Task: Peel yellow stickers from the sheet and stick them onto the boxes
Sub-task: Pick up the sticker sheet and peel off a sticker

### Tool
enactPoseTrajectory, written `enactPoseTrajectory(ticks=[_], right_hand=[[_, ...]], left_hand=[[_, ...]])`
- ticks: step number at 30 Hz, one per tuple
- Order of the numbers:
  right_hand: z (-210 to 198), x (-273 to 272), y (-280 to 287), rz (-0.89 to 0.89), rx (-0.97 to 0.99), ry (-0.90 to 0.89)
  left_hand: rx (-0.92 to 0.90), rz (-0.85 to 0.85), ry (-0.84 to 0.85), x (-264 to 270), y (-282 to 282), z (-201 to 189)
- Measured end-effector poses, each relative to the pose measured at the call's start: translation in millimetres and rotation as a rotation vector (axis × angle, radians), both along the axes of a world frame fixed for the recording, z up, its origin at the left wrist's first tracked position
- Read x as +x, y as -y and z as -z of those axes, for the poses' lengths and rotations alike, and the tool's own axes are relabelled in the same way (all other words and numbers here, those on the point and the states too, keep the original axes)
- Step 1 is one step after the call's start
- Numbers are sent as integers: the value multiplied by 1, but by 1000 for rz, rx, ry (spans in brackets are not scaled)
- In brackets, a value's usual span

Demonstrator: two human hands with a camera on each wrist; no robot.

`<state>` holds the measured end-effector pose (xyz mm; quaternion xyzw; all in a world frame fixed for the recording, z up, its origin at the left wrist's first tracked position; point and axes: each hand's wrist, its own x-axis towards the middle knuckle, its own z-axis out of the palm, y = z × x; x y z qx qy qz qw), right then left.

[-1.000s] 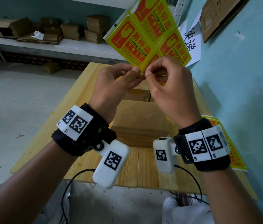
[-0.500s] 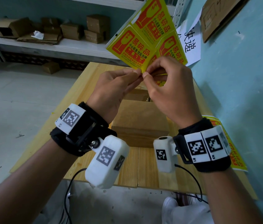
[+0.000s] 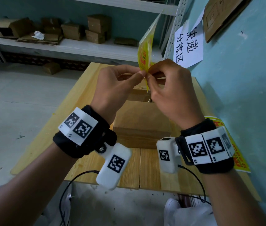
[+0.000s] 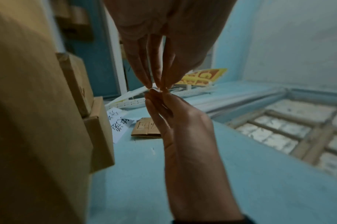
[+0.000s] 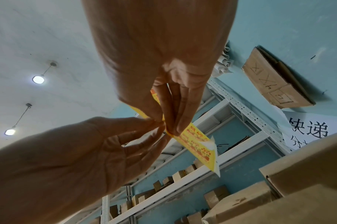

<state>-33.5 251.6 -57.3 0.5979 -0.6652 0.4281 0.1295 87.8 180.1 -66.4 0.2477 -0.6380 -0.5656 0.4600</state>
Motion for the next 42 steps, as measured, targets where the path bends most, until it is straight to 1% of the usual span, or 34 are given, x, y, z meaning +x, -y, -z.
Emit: enactPoseTrajectory(ticks=[3,11,17,25,29,33,35,38,42], right_hand=[[0,-1,1,13,16,-35],[1,0,1,43,115,-186],[-1,-1,0,41,125,-195],[1,1,-3,75,148,-270],[1,0,-3,92,153,-267],[0,-3,-1,41,86,-163],[0,-5,-2,27,58,-110],[-1,-6,-3,-2,54,-56],[-4,-4,-5,-31,54,7]], left_hand=[[-138,-70,67,-1,1,1],[-420,-206,194,-2,4,4],[-504,-213,212,-2,4,4],[-515,-199,202,-3,3,6],[-491,-188,192,-4,2,5],[-401,-173,163,-3,5,4],[-323,-139,142,-3,7,2],[-194,-70,81,-1,7,0],[-116,-12,42,1,7,-1]])
